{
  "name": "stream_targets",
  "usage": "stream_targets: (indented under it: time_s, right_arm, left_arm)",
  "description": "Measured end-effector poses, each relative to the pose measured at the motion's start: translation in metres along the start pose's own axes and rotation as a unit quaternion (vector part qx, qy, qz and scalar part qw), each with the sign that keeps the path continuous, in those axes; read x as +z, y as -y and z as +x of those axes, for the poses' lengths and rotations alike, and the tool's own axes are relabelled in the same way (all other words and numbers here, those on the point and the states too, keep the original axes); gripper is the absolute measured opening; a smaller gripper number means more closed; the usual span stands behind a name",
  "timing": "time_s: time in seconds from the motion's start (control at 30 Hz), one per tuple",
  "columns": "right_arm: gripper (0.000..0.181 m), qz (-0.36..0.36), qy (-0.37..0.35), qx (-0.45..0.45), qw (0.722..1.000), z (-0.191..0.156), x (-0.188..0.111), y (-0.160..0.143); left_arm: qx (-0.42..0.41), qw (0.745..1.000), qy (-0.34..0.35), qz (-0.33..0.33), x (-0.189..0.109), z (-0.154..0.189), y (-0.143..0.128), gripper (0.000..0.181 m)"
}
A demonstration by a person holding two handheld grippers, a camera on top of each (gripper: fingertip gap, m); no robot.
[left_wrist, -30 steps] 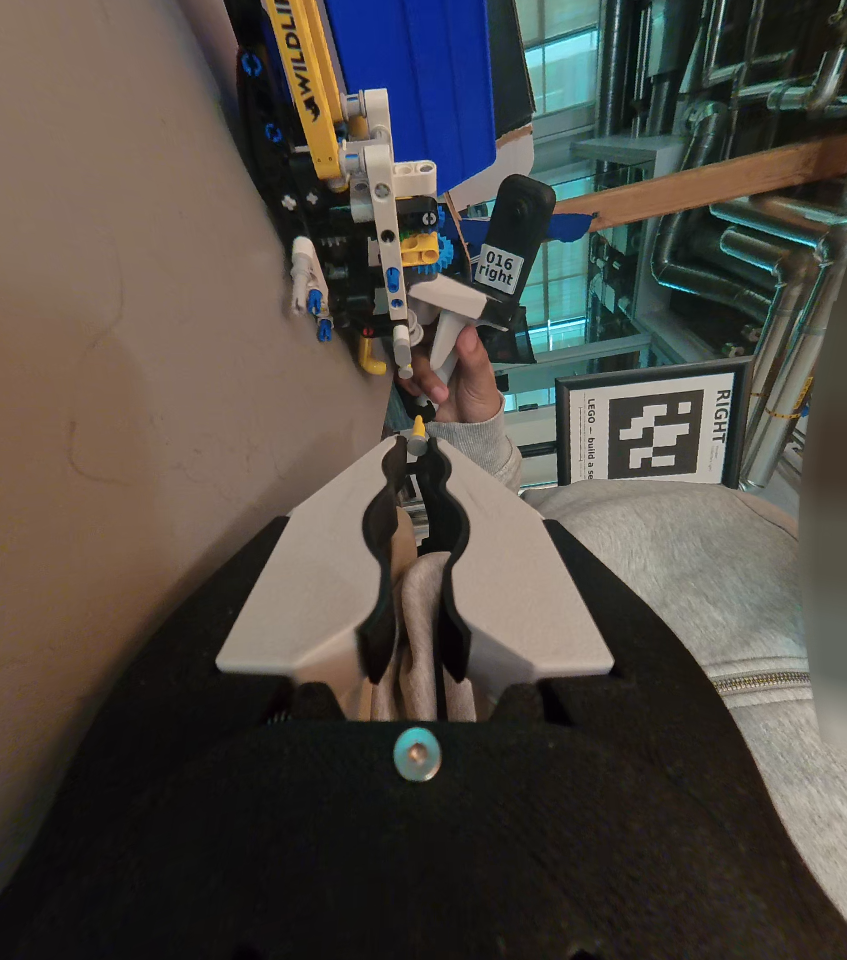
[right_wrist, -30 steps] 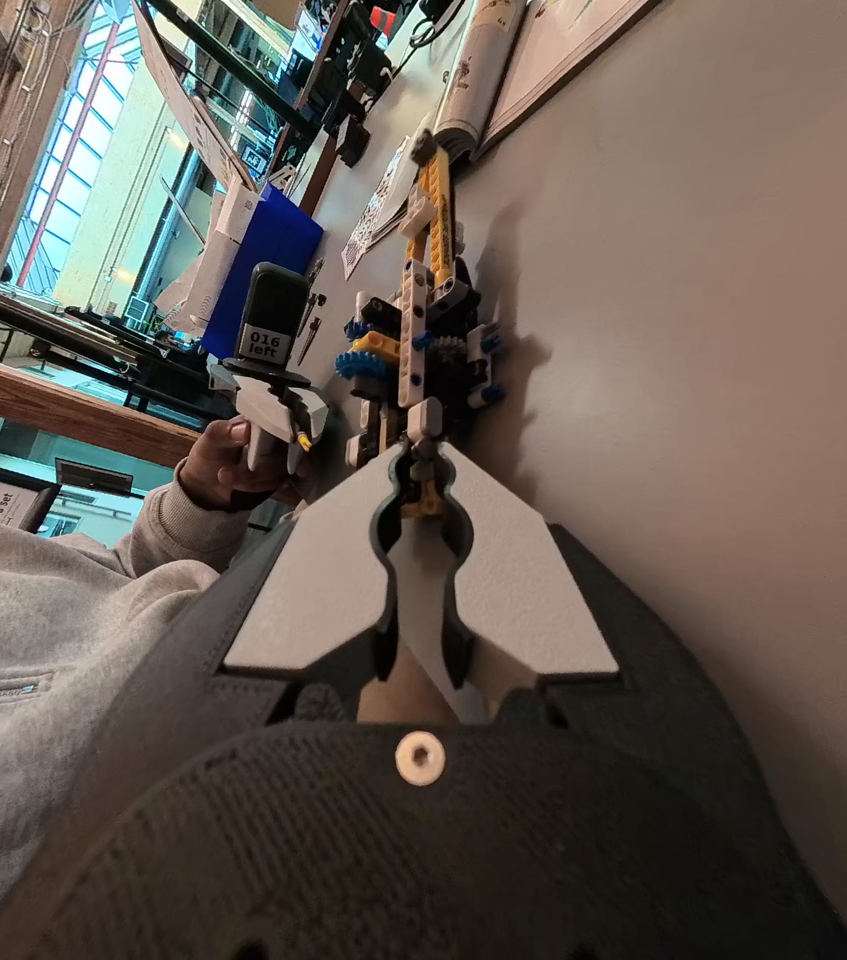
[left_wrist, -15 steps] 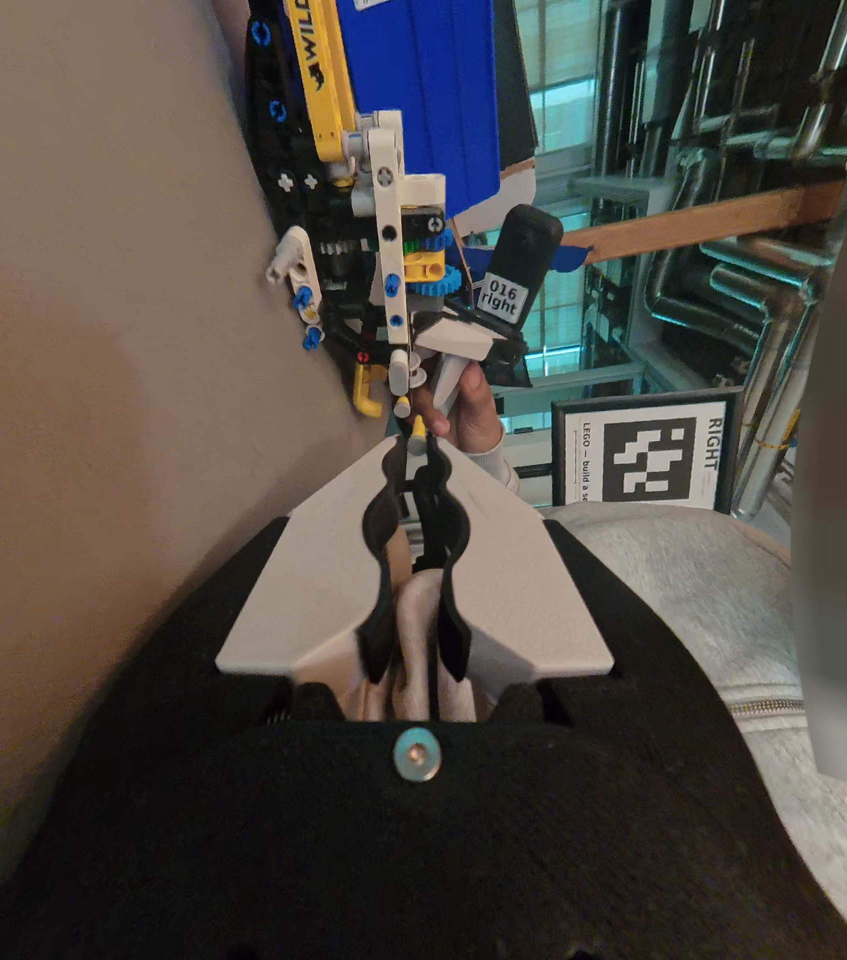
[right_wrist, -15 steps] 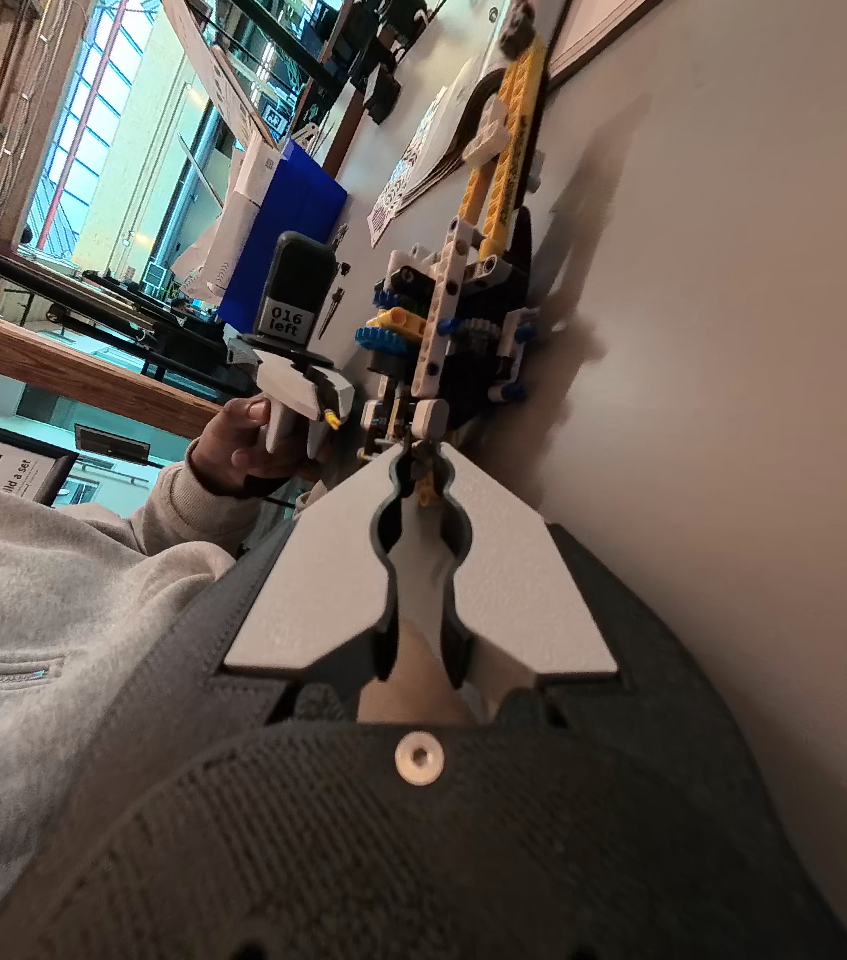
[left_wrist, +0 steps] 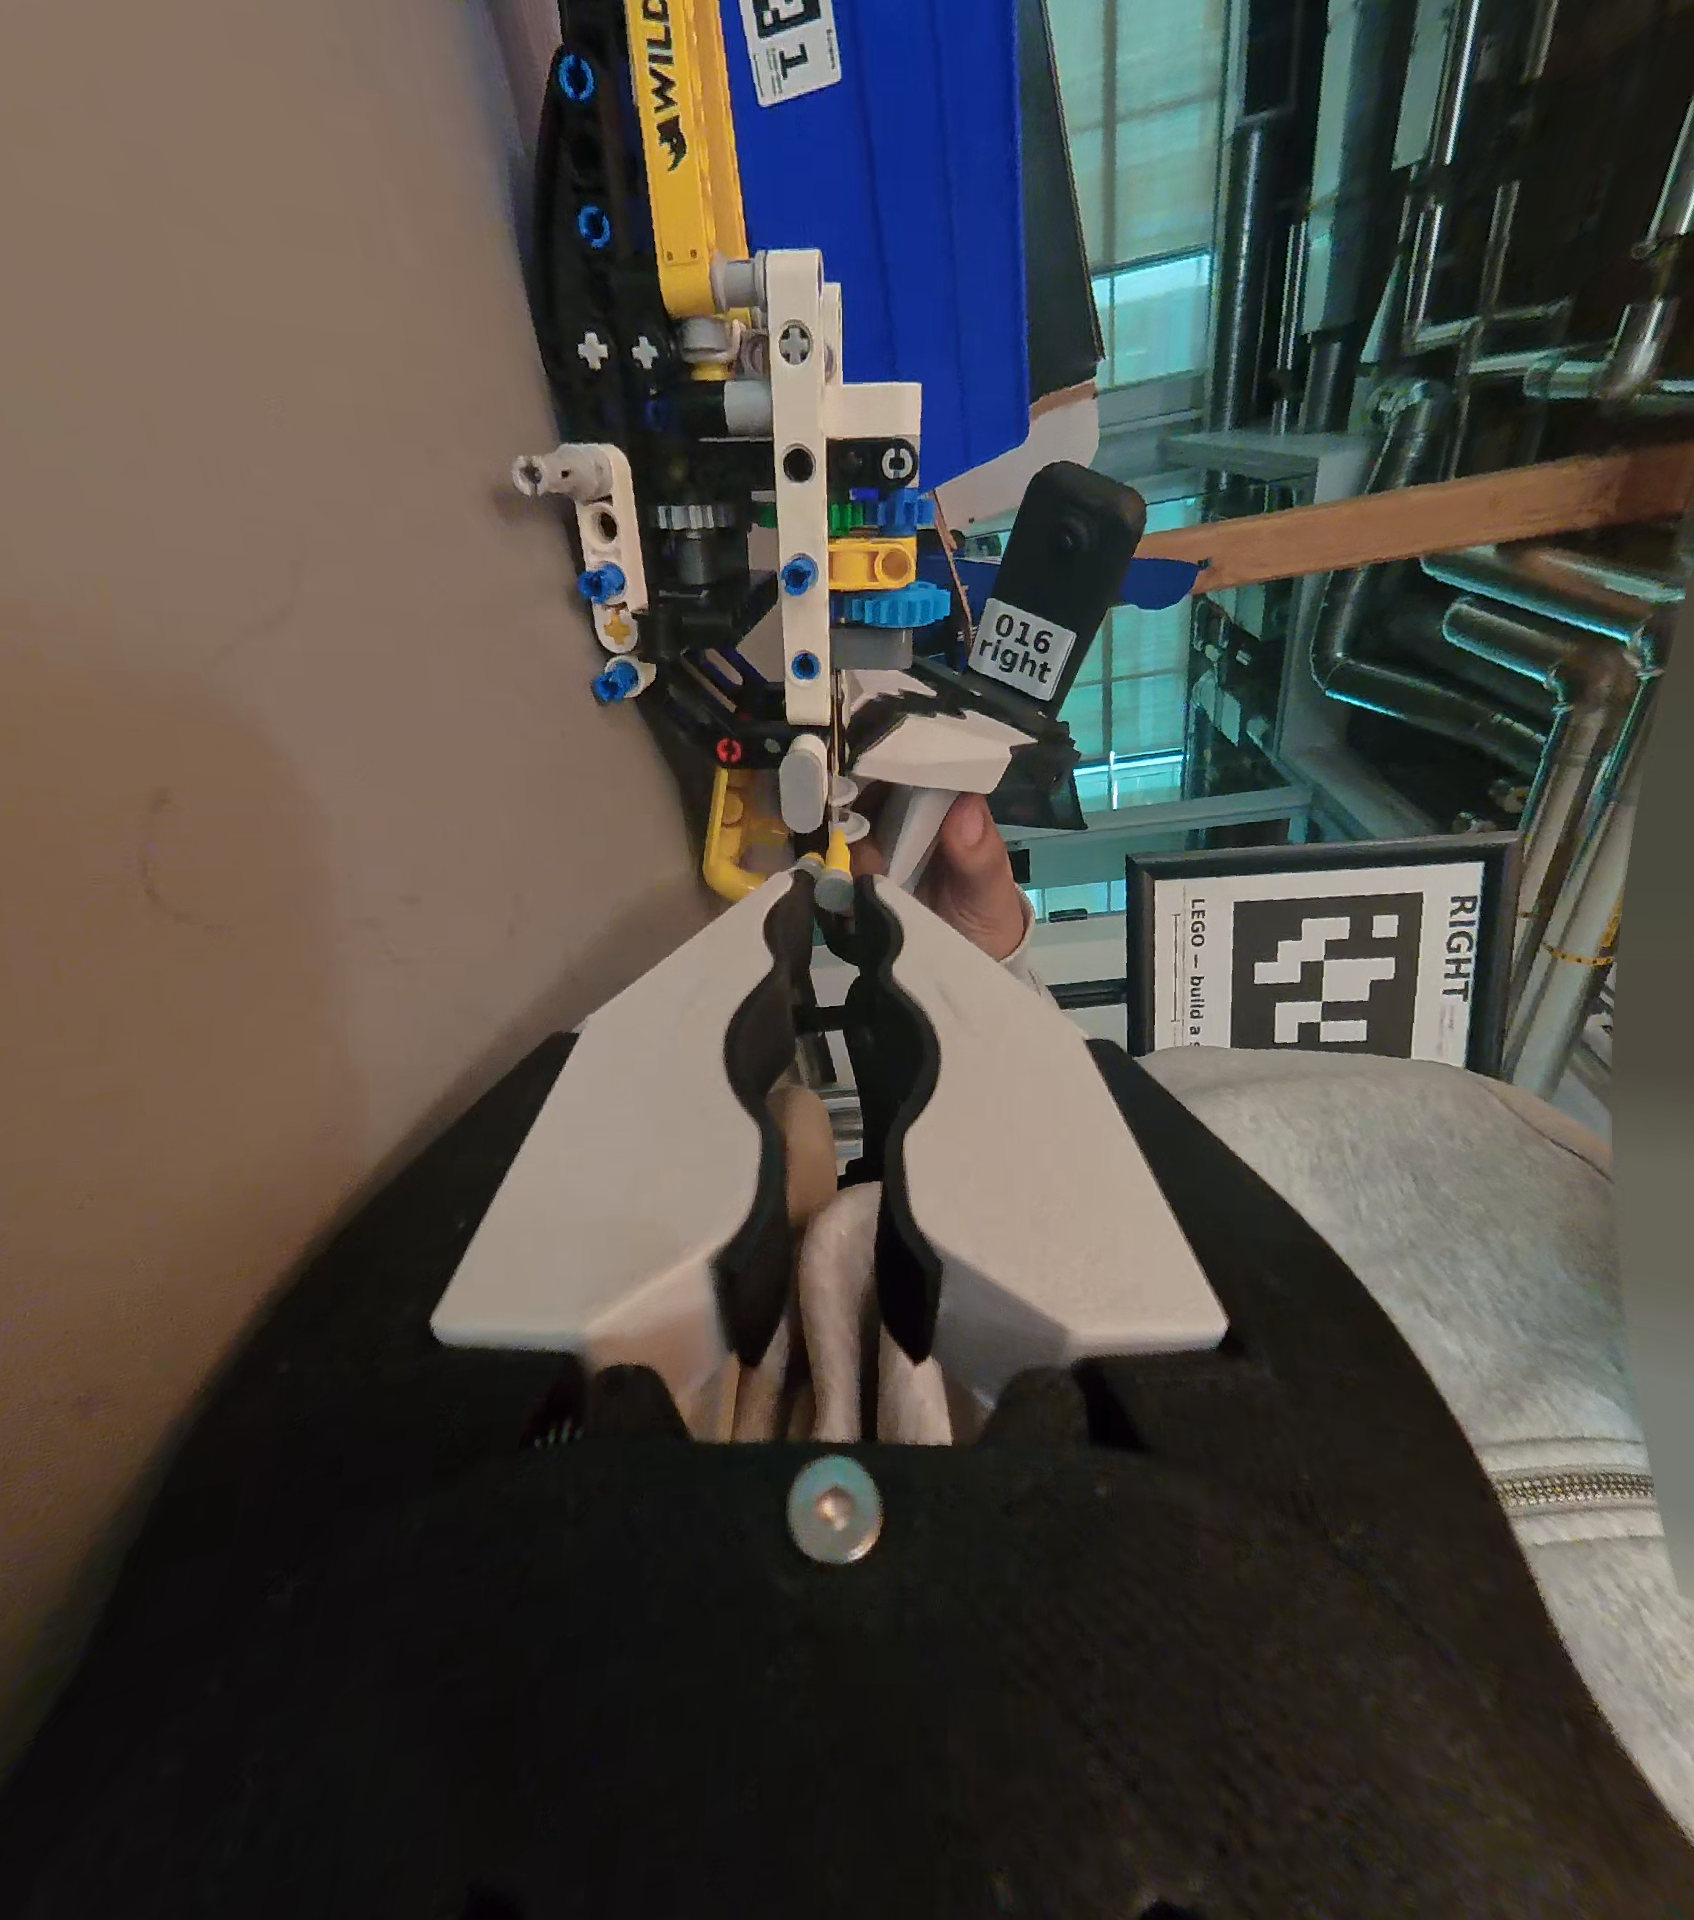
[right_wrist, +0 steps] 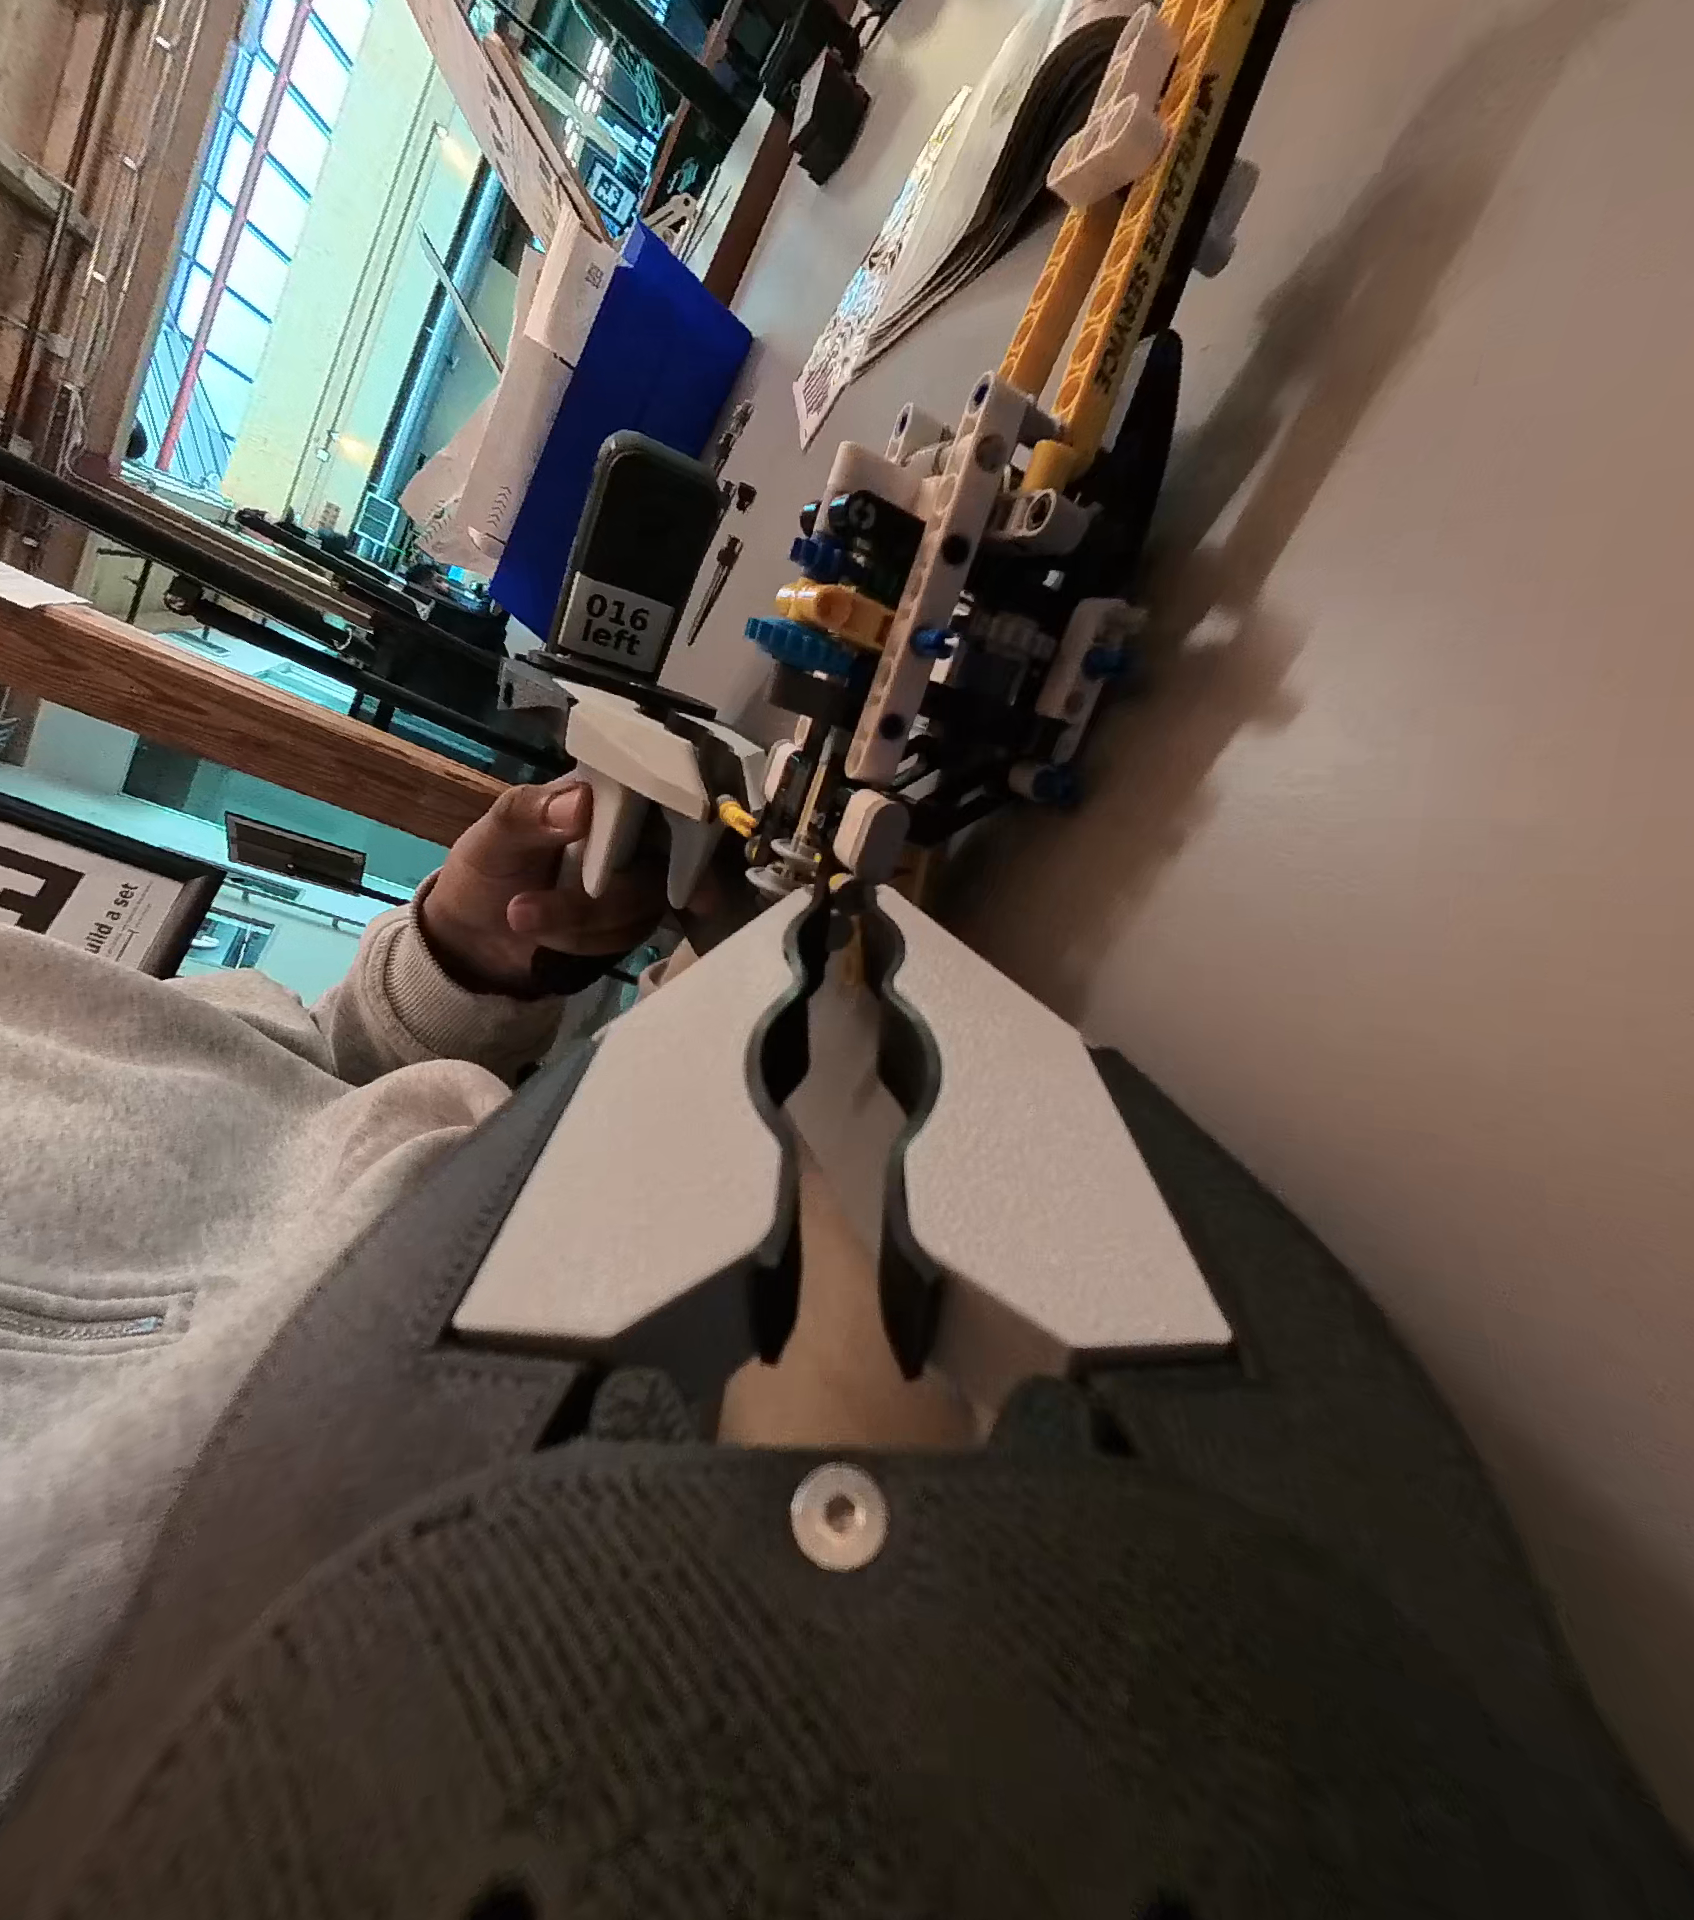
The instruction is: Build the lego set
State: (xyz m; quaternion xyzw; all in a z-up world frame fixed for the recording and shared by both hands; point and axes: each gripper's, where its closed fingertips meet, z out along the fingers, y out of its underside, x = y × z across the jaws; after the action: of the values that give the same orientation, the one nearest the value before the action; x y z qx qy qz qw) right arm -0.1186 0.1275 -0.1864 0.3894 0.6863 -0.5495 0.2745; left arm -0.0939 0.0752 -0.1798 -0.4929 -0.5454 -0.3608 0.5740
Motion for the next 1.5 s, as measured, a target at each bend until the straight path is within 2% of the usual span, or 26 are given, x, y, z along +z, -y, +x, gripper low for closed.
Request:
stream_targets:
  time_s: [0.33,1.2,1.37,1.5]
  right_arm:
    - [0.008,0.013,0.032,0.054,0.998,0.001,0.0,0.002]
    - [0.007,0.007,0.036,0.065,0.997,0.001,0.005,0.001]
    - [0.003,0.021,0.017,0.049,0.998,0.005,-0.003,0.007]
    - [0.001,0.051,-0.009,0.0,0.999,0.006,-0.016,0.02]
  left_arm:
    - [0.0,1.0,0.003,-0.003,0.001,-0.001,0.0,0.005]
    - [-0.001,1.0,0.02,0.001,0.001,-0.005,0.003,0.006]
    - [-0.002,1.0,0.018,0.001,0.001,-0.005,0.003,0.006]
    - [-0.003,1.0,0.016,0.001,0.001,-0.004,0.004,0.006]
